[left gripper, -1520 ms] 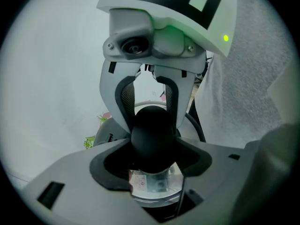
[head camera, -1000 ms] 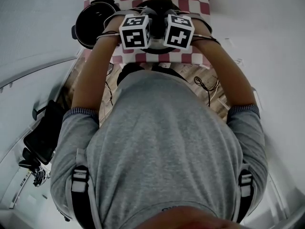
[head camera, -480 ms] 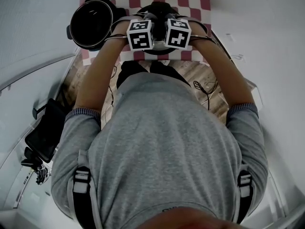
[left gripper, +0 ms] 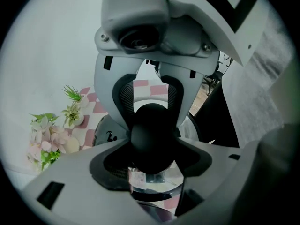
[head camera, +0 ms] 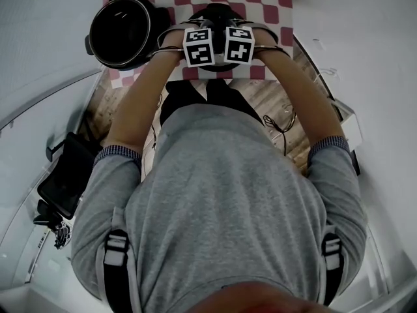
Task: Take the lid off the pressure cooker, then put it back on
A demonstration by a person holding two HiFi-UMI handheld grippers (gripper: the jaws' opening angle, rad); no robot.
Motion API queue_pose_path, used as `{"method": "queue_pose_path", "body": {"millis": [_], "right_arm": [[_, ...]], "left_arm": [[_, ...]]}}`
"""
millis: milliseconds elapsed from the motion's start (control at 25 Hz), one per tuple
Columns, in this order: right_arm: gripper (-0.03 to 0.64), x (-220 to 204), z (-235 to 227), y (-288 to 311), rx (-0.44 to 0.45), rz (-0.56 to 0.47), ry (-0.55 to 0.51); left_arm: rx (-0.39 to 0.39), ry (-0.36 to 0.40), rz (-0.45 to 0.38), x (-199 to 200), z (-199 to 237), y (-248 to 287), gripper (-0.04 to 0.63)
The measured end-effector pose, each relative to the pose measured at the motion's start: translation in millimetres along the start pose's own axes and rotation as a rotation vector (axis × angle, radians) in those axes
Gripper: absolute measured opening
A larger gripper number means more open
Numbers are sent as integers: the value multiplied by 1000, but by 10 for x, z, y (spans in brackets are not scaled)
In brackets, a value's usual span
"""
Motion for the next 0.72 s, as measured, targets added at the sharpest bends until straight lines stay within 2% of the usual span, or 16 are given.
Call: {"method": "queue_pose_path", "body": {"millis": [440, 720], "right_arm": [[295, -118, -147, 386, 2, -6, 12], [296, -161, -180, 434, -2, -3, -9]], "left_arm": [[-11, -4, 9, -188, -27, 387, 302], [7, -18, -6, -199, -23, 467, 304]]}}
Point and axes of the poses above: the fingertips, and each gripper's own axes: y forward along the fingers, z to its left, x out of its top, the point moved 3 cm from there along -y, backward along the fingers, and after that the axes turned 11 degrees about x, right-handed, at the moved point
